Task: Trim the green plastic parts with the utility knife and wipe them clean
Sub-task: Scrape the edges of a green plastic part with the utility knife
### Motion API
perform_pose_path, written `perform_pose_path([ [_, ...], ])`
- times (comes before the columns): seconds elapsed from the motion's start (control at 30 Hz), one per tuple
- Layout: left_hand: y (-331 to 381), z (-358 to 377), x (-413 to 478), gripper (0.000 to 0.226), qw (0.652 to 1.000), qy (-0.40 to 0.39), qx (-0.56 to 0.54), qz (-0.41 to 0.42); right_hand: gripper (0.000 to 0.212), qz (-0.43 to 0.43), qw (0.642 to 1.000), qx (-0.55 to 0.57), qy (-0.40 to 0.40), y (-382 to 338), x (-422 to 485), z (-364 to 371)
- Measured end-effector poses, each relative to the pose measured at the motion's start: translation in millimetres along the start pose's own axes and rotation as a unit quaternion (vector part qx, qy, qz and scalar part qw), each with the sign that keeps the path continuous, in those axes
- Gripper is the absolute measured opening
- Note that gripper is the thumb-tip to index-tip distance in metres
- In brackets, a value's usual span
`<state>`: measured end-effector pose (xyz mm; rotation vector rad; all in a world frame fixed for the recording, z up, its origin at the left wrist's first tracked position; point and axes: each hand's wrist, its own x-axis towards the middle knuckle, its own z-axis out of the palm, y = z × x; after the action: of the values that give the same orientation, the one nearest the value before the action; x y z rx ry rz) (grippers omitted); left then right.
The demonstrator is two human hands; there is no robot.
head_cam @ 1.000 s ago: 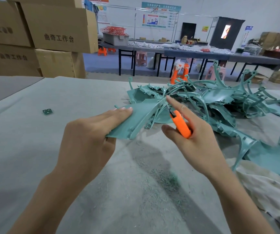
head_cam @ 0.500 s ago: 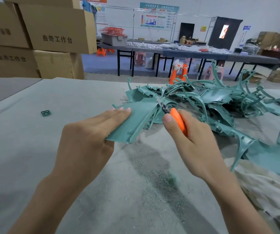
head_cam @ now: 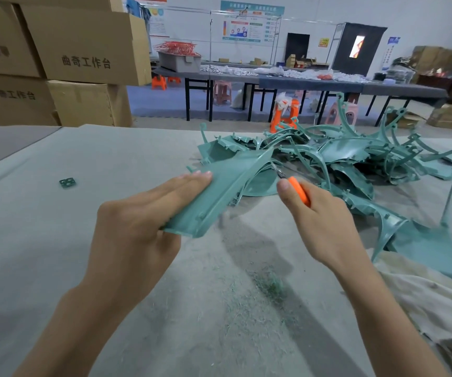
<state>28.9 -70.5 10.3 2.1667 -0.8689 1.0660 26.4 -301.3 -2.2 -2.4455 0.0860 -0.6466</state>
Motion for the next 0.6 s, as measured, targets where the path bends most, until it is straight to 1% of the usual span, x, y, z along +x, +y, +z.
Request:
perform_pose_path([
  [0.07,1.0,-1.8,1.6,0.065,1.0,0.009,-0.012,-0.009,0.06,0.048,0.998,-0.031,-0.001,10.8,5.0,-4.3],
  [0.1,0.2,-2.3,2.0,0.066,1.0,0.007,-0.007,-0.013,0.066,0.057,0.998,-0.025,0.011,14.7,6.6,-6.1],
  [0.13,-1.2,-2.9,2.2,0.066,1.0,0.004,0.0,-0.016,0.074,0.053,0.998,0.003,0.028,16.2,7.4,-7.5],
  [0.17,-2.7,-2.9,2.6,0.064,1.0,0.004,0.007,-0.017,0.082,0.037,0.997,0.056,0.043,15.3,7.7,-8.5],
  [0.2,-3.4,-3.2,3.3,0.062,1.0,0.003,0.012,-0.014,0.084,0.016,0.991,0.124,0.049,10.5,6.5,-9.8],
  [0.23,-4.2,-3.0,3.8,0.059,1.0,0.008,0.016,-0.011,0.079,-0.006,0.981,0.191,0.045,3.4,4.2,-10.7],
  [0.27,-4.4,-2.6,4.0,0.056,1.0,0.013,0.02,-0.008,0.067,-0.032,0.972,0.231,0.033,-3.7,1.4,-9.7],
  [0.33,-4.3,-1.9,4.4,0.053,0.999,0.019,0.028,-0.003,0.037,-0.087,0.969,0.231,-0.004,-13.1,-3.0,-5.4],
  [0.37,-4.7,-1.2,4.2,0.052,0.999,0.022,0.027,-0.001,0.031,-0.11,0.969,0.221,-0.013,-16.9,-5.1,-3.1],
  [0.4,-5.2,-1.1,4.0,0.052,0.999,0.023,0.024,-0.001,0.032,-0.127,0.969,0.211,-0.015,-19.7,-7.2,-1.3],
  [0.47,-4.4,-2.0,4.2,0.052,0.999,0.019,0.026,-0.006,0.051,-0.135,0.969,0.206,-0.014,-21.7,-10.0,0.0],
  [0.5,-4.7,-2.2,4.7,0.052,0.999,0.016,0.029,-0.009,0.057,-0.128,0.968,0.216,-0.014,-22.2,-10.3,-0.4],
  [0.53,-5.3,-4.3,5.6,0.051,1.0,0.015,0.02,-0.008,0.056,-0.118,0.964,0.239,-0.014,-22.7,-10.0,-0.9],
  [0.57,-6.4,-5.2,6.1,0.051,1.0,0.009,0.01,-0.004,0.05,-0.105,0.956,0.275,-0.012,-22.5,-9.1,-1.7],
  [0.6,-6.6,-5.8,5.0,0.051,1.0,0.001,0.005,0.0,0.04,-0.085,0.942,0.325,-0.009,-21.8,-7.8,-2.8],
])
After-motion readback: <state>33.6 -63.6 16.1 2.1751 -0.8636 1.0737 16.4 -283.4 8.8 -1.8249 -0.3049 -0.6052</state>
